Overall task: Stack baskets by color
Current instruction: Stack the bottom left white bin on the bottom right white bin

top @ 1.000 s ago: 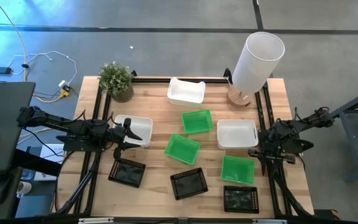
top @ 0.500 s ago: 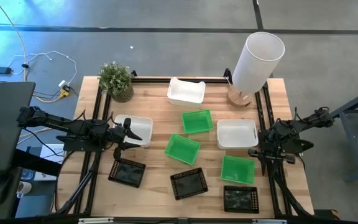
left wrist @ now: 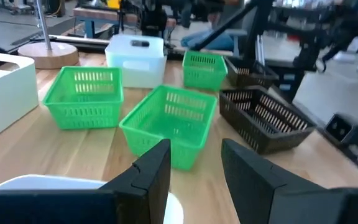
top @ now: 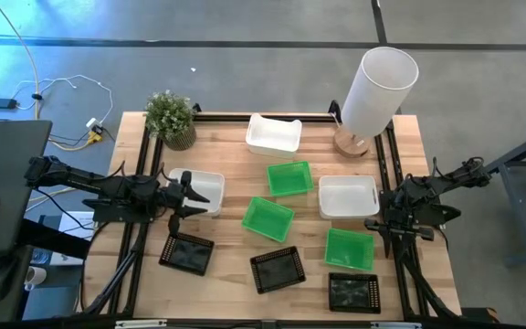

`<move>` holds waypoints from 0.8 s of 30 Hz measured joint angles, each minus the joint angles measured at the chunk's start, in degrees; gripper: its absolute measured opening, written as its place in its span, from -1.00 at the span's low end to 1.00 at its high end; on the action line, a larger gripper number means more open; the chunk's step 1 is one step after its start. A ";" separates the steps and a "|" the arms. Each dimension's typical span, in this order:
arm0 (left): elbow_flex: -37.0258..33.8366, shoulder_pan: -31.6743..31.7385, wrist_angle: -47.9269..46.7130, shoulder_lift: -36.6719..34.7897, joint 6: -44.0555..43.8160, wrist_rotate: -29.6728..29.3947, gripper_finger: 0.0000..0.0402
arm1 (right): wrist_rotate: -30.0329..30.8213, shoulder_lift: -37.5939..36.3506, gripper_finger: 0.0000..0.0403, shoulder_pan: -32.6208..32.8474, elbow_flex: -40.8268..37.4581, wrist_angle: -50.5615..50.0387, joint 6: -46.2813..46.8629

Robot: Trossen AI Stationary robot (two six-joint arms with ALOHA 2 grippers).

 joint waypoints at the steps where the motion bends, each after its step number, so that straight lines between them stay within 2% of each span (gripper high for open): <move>1: 0.00 0.00 0.87 0.00 -0.30 -0.45 -0.35 | -0.01 -0.01 -0.39 0.00 -0.01 0.00 0.00; 4: 0.24 0.00 2.53 -0.02 -0.43 -3.40 -0.35 | 0.00 0.01 -0.39 0.00 -0.01 0.00 0.00; 7: 2.33 0.00 -0.24 0.04 0.04 -7.00 -0.35 | -0.01 0.01 -0.39 0.00 -0.02 0.00 0.00; 16: 15.71 0.02 -20.67 3.32 3.32 -15.63 -0.35 | 0.01 0.01 -0.39 0.00 -0.01 0.00 0.00; 24: 27.76 0.04 -38.40 10.99 3.03 -23.12 -0.35 | 0.01 0.00 -0.39 -0.01 0.00 0.00 0.00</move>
